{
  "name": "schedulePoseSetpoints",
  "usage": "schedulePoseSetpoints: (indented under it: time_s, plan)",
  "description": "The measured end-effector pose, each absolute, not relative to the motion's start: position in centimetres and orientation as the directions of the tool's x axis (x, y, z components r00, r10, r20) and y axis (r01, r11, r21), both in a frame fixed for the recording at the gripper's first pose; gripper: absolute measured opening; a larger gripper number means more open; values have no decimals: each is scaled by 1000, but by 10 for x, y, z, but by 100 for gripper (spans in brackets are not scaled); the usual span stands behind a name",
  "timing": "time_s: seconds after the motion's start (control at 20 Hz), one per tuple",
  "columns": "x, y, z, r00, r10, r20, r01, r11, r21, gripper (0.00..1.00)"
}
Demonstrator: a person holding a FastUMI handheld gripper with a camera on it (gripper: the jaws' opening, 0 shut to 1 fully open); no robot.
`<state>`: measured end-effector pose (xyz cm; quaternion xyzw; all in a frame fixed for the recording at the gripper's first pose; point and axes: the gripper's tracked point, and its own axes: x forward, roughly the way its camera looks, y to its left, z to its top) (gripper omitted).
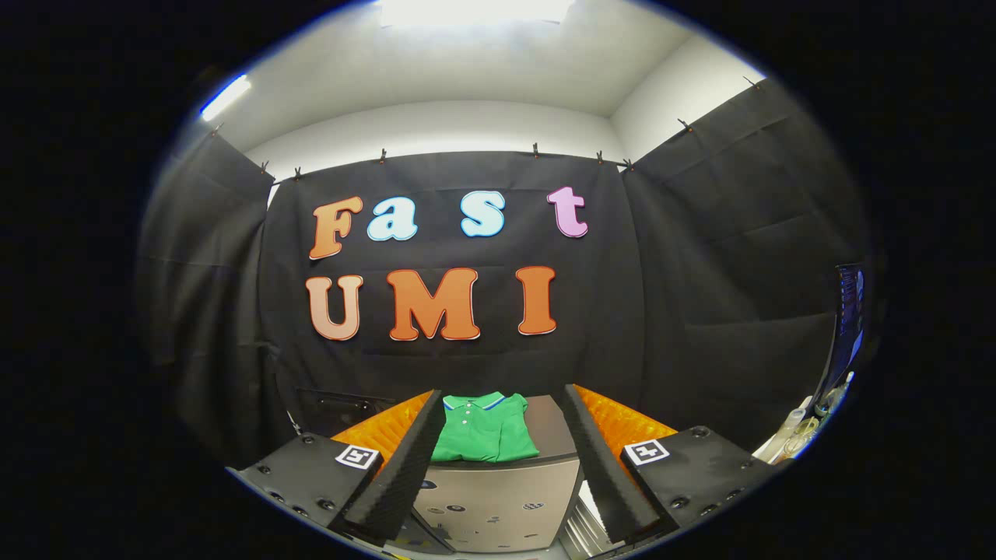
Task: Put the clothes into the washing machine and then close the washing machine lid.
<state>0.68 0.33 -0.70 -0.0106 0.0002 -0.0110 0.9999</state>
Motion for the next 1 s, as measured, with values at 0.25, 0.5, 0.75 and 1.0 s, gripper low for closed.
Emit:
schedulePoseSetpoints:
  time_s: [0.25, 0.5, 0.75, 1.0]
  plan:
    - [7, -1, -7, 1000, -31, 4, 31, 999, -10, 99]
    - [6, -6, -5, 999, -31, 17, 30, 999, 41, 99]
    - [6, -12, -7, 1000, -13, 6, 13, 999, 32, 99]
    - [5, -10, -9, 1000, -9, 1, 9, 994, 109, 98]
